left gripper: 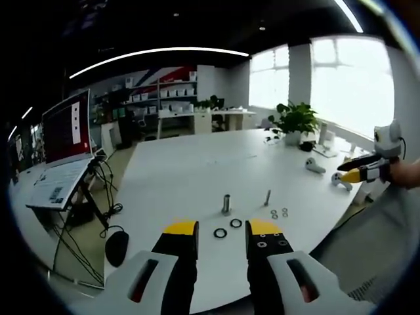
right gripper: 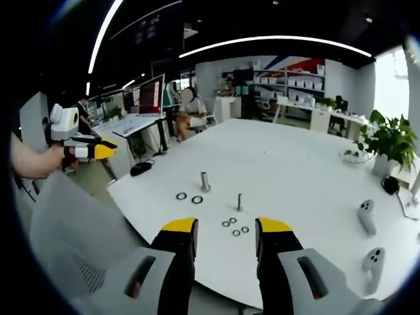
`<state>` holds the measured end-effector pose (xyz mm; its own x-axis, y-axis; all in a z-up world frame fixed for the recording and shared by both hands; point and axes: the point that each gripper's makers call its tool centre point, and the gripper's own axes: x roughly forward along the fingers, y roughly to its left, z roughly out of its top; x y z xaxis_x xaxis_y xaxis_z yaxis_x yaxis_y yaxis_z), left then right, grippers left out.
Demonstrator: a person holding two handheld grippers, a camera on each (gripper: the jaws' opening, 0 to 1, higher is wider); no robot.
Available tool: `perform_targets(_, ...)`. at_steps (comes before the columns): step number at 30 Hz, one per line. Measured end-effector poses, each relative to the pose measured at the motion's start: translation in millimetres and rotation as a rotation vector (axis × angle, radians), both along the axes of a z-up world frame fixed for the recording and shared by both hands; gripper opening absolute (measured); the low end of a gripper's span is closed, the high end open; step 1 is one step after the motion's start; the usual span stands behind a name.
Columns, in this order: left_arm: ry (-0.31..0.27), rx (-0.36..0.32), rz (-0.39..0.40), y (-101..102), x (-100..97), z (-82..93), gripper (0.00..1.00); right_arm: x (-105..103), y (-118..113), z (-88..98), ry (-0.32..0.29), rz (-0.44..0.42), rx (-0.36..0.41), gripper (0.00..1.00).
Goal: Place the washer onto the threaded stud by aligning its center hole with the stud, sliding it down to the base, and recovering from edge contact or off-axis alignment until the washer reaches the visible bottom stop.
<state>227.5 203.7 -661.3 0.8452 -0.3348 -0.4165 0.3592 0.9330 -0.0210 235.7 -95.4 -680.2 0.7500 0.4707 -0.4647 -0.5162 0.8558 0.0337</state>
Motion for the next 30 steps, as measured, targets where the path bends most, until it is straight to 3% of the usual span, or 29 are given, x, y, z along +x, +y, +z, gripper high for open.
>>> perform_targets(30,0.025,-0.004,0.013,4.1,1.1,-5.1,0.26,-0.3,1.6,-2.6,0.016,0.001,0.005,0.37)
